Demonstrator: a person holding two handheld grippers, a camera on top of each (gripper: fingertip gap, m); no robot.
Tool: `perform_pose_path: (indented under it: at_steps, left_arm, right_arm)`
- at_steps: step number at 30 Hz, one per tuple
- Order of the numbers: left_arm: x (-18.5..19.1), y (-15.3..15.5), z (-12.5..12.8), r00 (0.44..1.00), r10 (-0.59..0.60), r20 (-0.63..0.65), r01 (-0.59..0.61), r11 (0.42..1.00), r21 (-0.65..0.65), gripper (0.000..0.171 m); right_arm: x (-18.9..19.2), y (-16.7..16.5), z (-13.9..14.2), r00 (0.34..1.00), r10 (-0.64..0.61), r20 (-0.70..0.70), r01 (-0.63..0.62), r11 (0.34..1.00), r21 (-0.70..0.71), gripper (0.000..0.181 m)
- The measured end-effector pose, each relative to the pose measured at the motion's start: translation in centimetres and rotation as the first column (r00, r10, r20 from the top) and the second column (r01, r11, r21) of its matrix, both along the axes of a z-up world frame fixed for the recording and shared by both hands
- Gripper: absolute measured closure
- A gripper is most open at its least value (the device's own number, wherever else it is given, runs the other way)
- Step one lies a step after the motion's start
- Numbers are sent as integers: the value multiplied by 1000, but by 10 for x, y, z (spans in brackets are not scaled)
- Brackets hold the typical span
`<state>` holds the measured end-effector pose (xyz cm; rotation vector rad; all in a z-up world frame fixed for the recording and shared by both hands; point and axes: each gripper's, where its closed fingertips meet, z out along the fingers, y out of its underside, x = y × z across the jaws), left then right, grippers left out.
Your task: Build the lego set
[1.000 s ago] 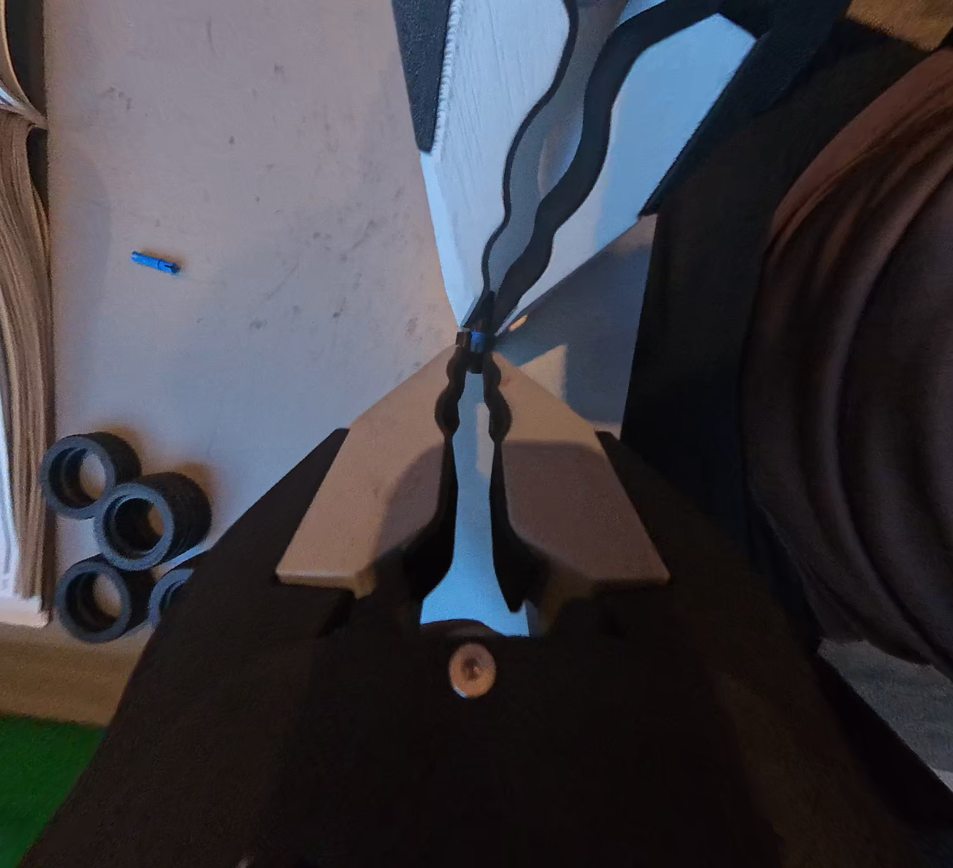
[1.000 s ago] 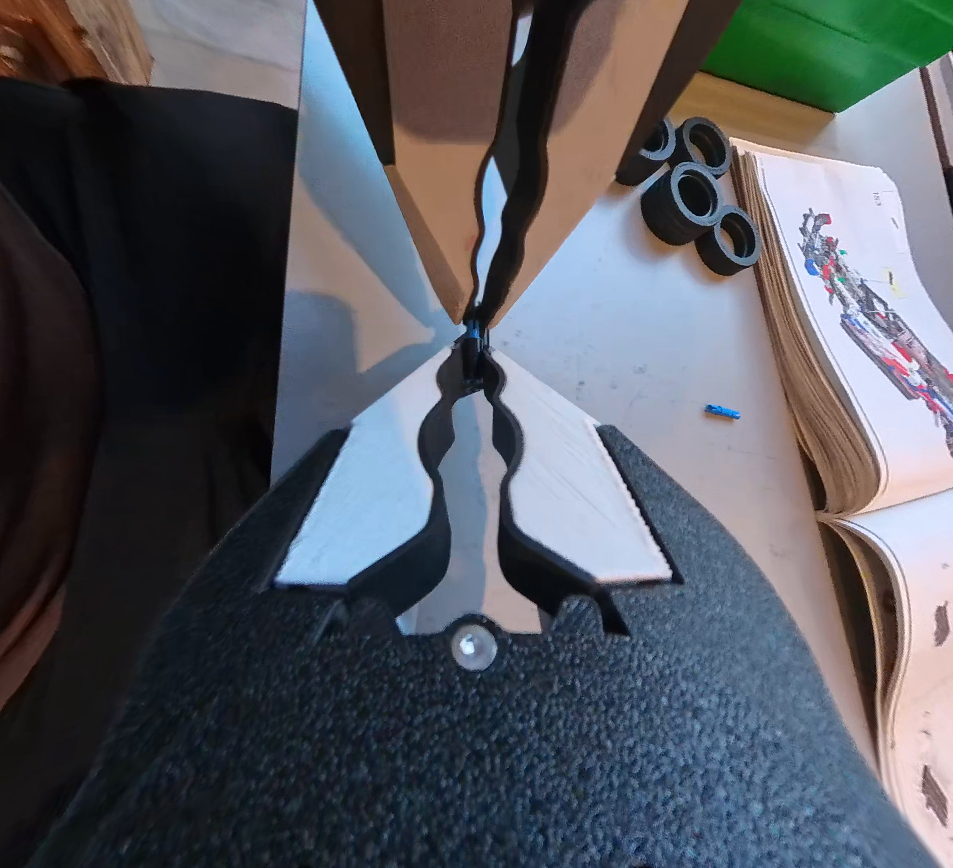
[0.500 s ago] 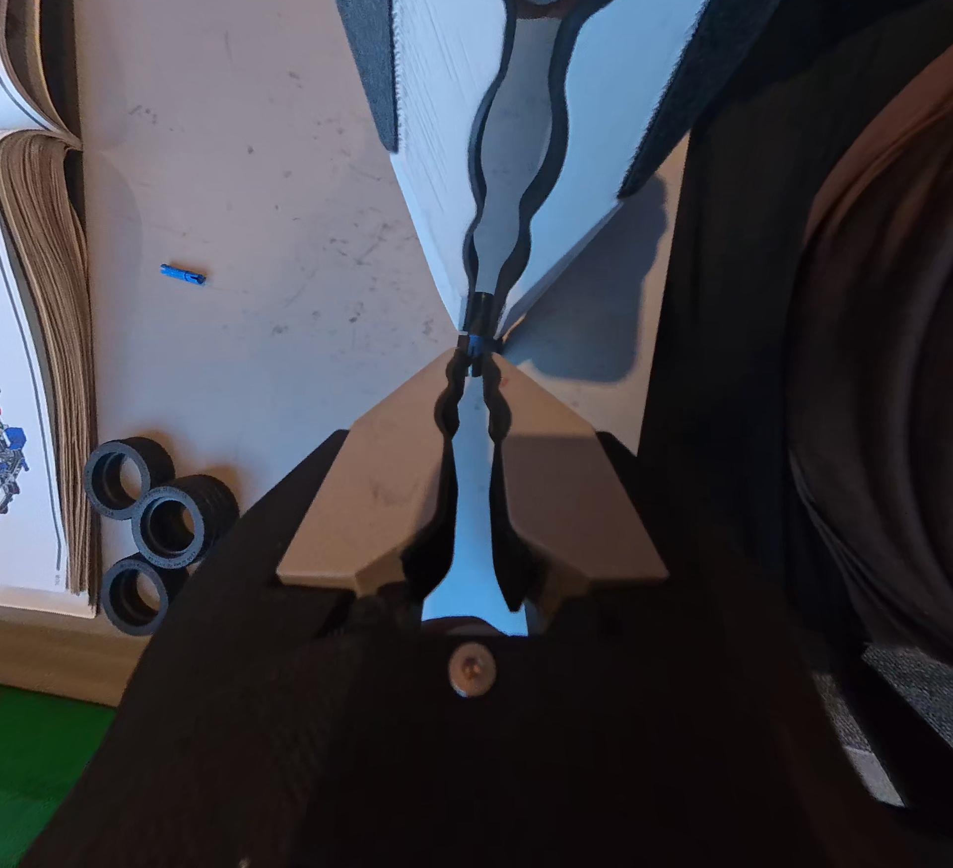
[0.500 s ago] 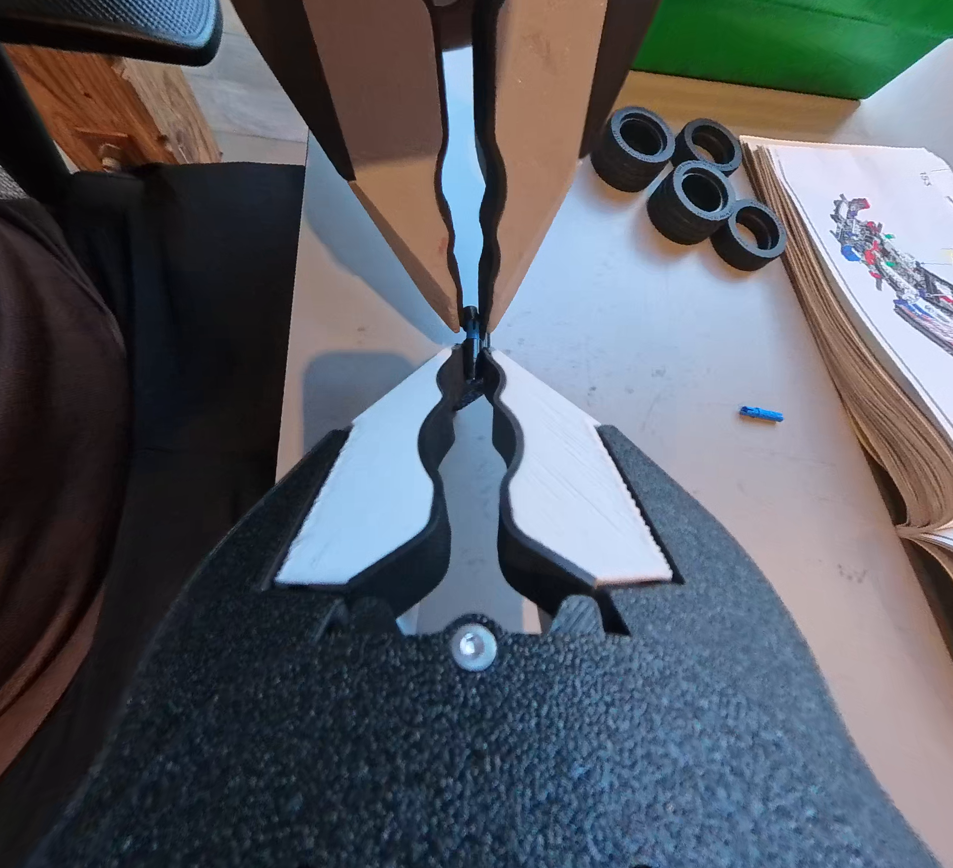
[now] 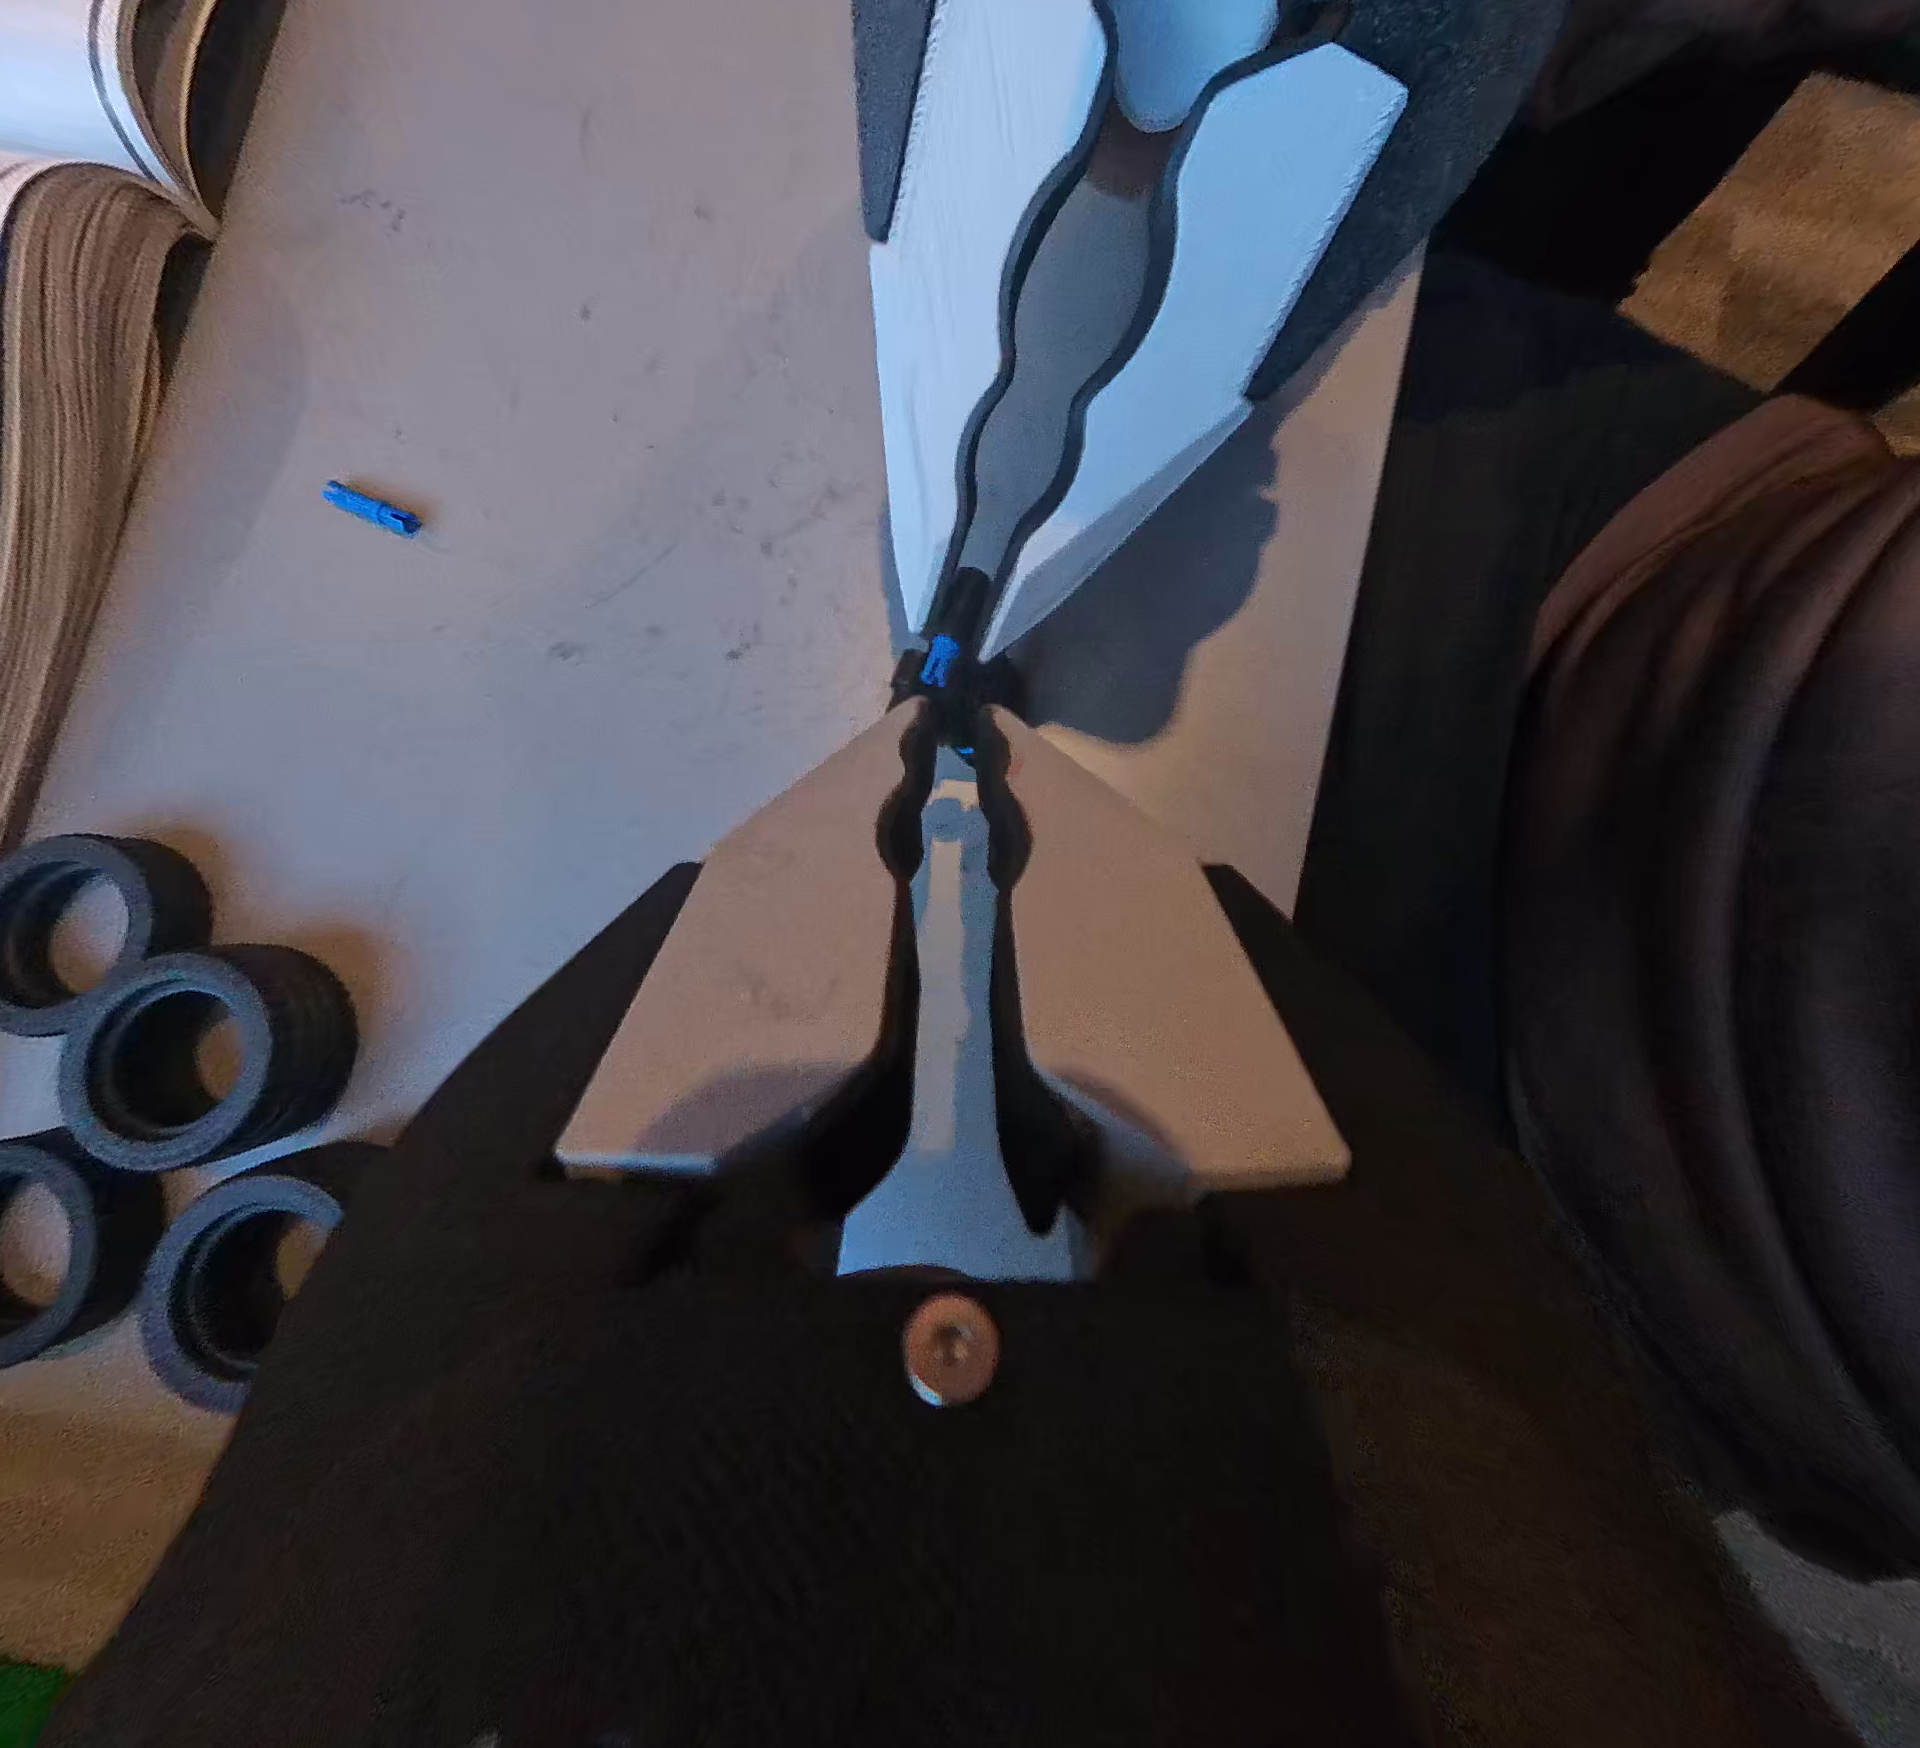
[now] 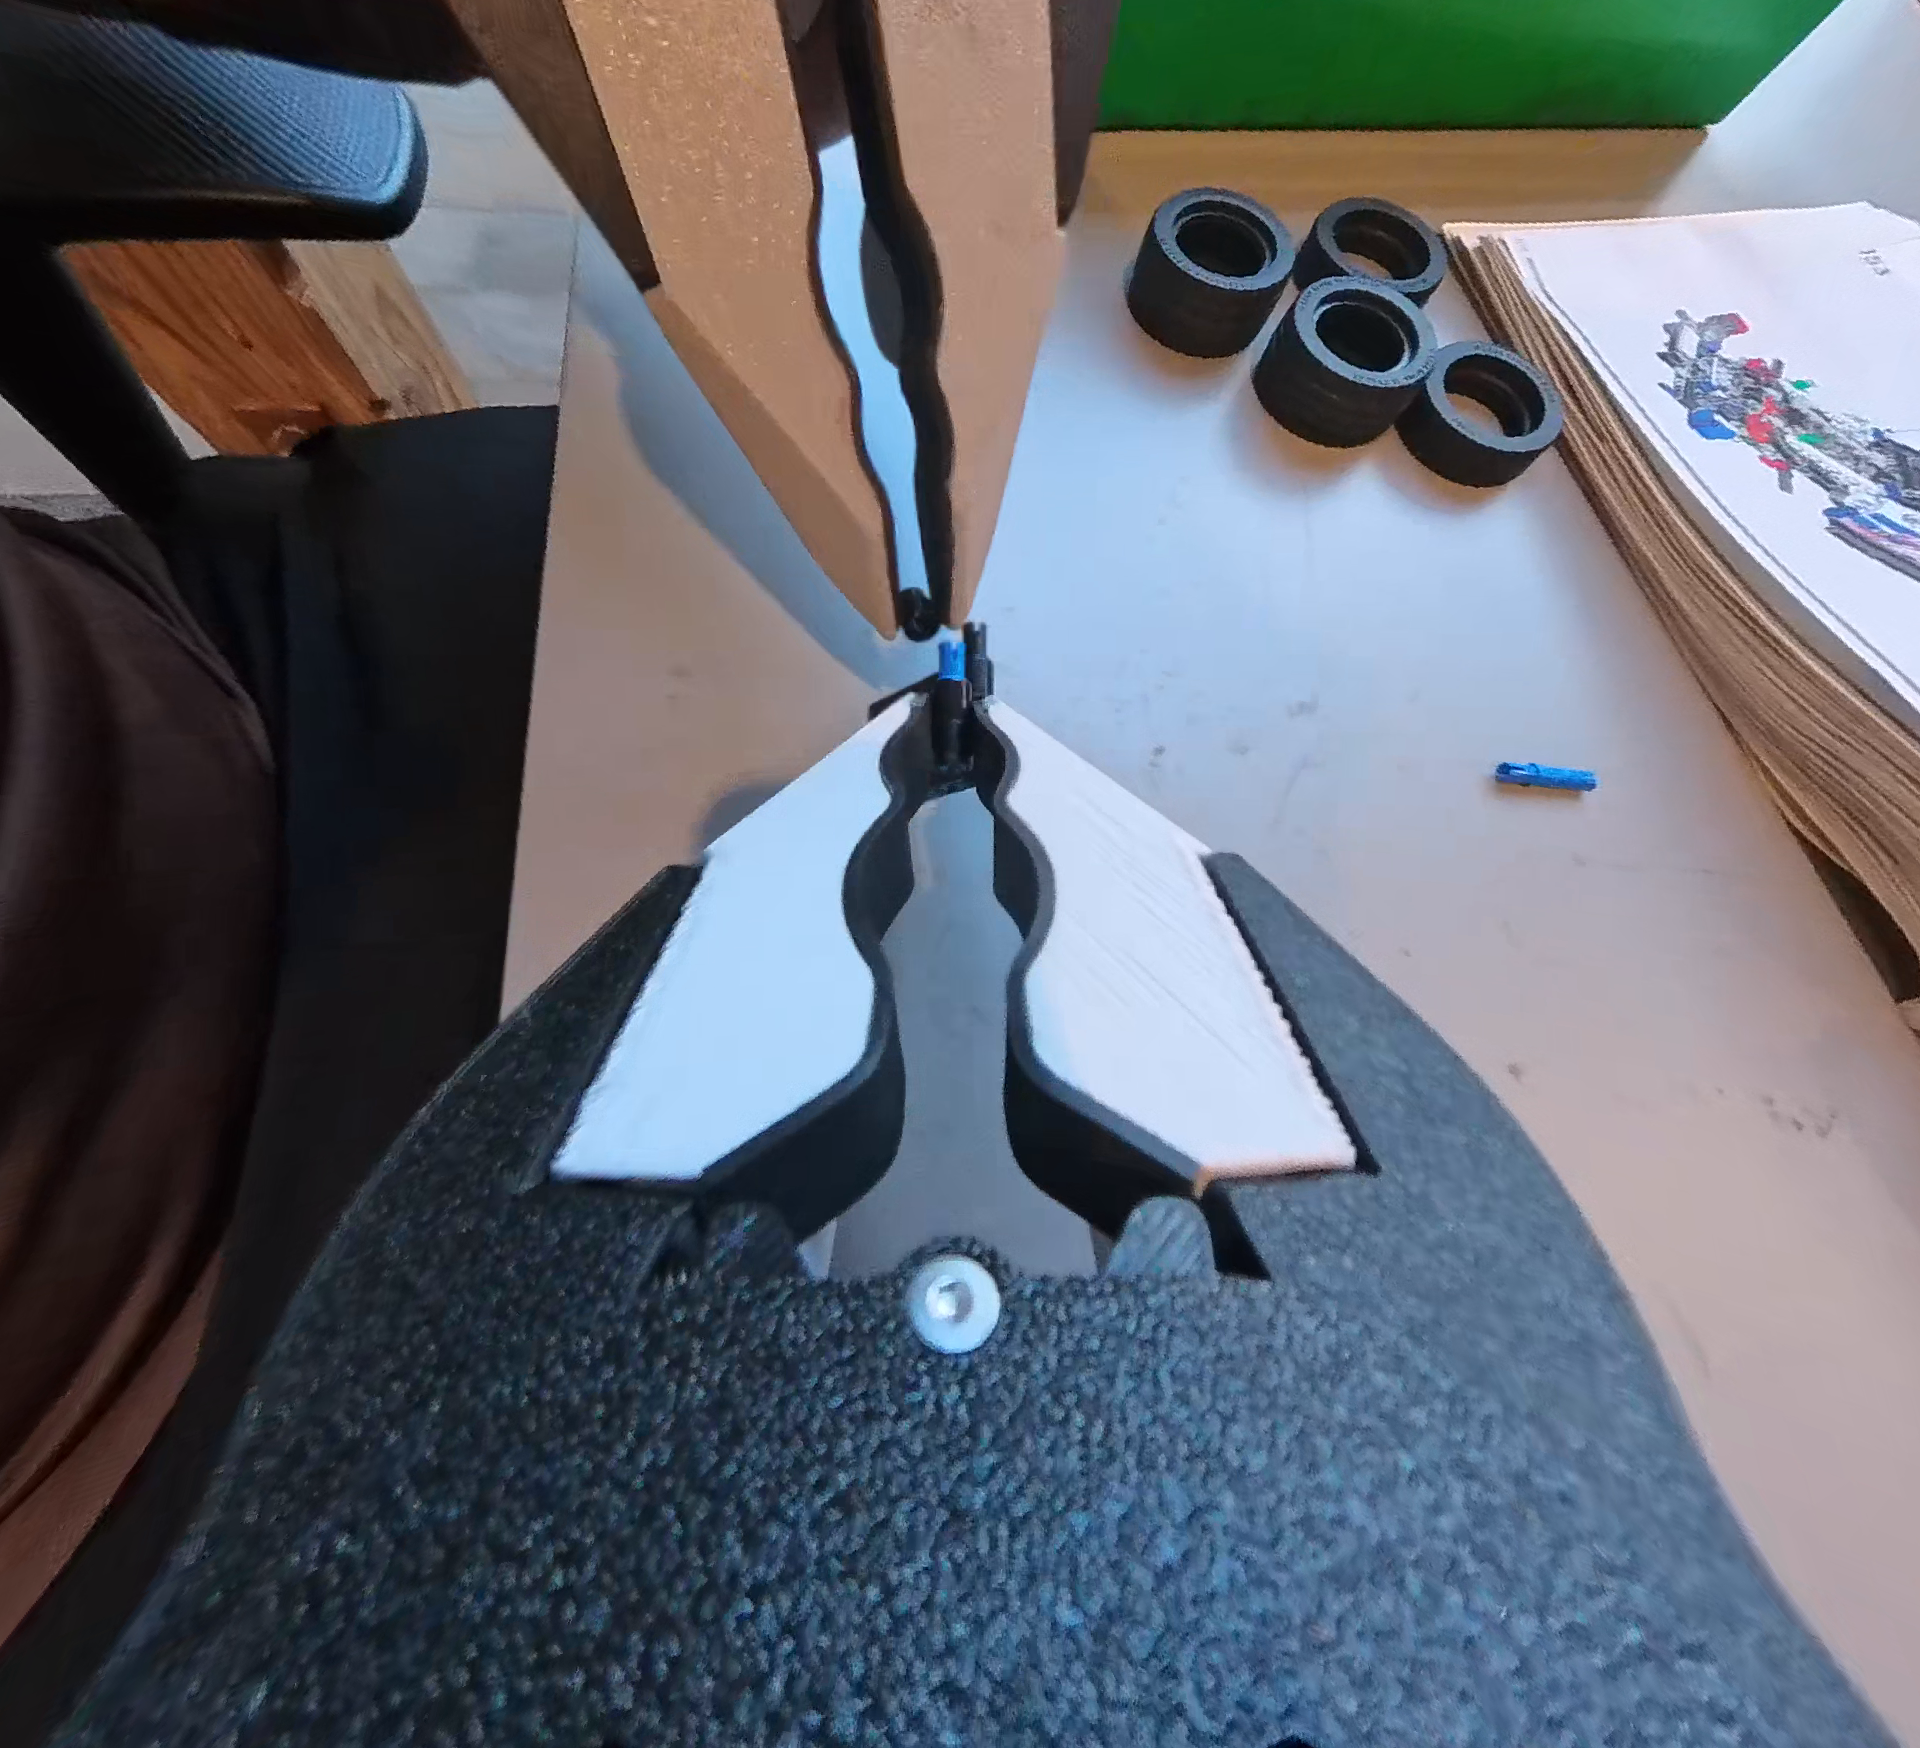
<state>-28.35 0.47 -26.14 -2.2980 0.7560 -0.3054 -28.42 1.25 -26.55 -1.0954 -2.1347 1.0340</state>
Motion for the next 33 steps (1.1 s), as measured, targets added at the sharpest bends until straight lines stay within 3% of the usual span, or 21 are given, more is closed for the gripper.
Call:
perform_pose_path:
  at_steps: [6, 11, 18, 25, 30, 33]
  left_arm:
    - [-11, -6, -6, 997, 54, 52, -53, 999, -7, 167]
    - [-11, -10, -23, 982, 97, 160, -87, 994, -66, 167]
    - [-10, -7, -35, 965, 130, 226, -114, 990, -81, 167]
    - [-8, -7, -34, 970, 118, 214, -106, 992, -65, 167]
    - [11, 2, -11, 939, 54, 340, -61, 998, 11, 167]
    - [15, 5, -26, 963, 45, 267, -36, 999, -37, 167]
  right_arm:
    - [-1, 8, -2, 999, -29, 16, 30, 998, -61, 174]
    - [-3, 20, -17, 987, -69, 147, 94, 982, -166, 170]
    - [-2, 23, -27, 983, -92, 161, 104, 993, -64, 163]
    - [1, 30, -26, 980, -108, 167, 123, 989, -85, 158]
    - [1, 29, -26, 973, -91, 210, 125, 980, -153, 157]
    - [1, 24, -29, 970, -68, 234, 105, 983, -152, 164]
